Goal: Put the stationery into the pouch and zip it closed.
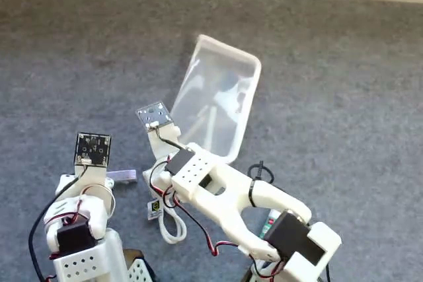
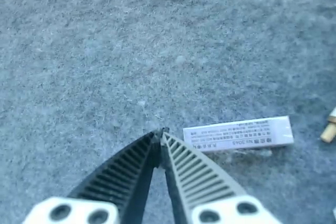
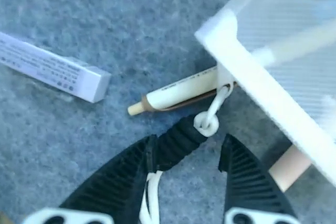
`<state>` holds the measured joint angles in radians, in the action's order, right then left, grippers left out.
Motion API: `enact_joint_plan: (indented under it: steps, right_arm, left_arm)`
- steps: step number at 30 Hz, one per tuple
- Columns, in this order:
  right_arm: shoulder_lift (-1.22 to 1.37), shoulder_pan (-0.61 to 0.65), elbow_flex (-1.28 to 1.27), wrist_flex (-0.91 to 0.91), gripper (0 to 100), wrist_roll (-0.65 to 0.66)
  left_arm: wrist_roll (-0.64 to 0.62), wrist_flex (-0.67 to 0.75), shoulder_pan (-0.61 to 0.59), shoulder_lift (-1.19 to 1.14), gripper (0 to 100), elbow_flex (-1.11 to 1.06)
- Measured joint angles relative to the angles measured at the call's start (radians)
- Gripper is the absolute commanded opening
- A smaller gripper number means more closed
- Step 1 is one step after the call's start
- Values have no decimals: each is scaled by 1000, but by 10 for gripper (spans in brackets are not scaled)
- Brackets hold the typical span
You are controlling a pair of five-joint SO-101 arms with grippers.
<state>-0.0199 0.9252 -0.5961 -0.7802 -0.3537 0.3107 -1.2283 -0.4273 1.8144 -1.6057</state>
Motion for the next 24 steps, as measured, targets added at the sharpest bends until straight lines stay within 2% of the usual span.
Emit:
enact_joint_plan:
  steps: [9, 12, 17, 19, 24]
  right_arm:
    - [98, 9, 58, 2, 190, 0]
    - [133, 9, 95, -11, 135, 0]
    - [150, -21, 170, -146, 1, 0]
    - [153, -35, 190, -192, 7, 9]
    - [153, -57, 207, -287, 6, 127]
  left_arm:
    - [0, 0, 0, 0, 8, 0]
    - [0, 0, 0, 0, 8, 0]
    - [0, 0, 0, 0, 8, 0]
    - [0, 0, 0, 0, 8, 0]
    - [0, 0, 0, 0, 8, 0]
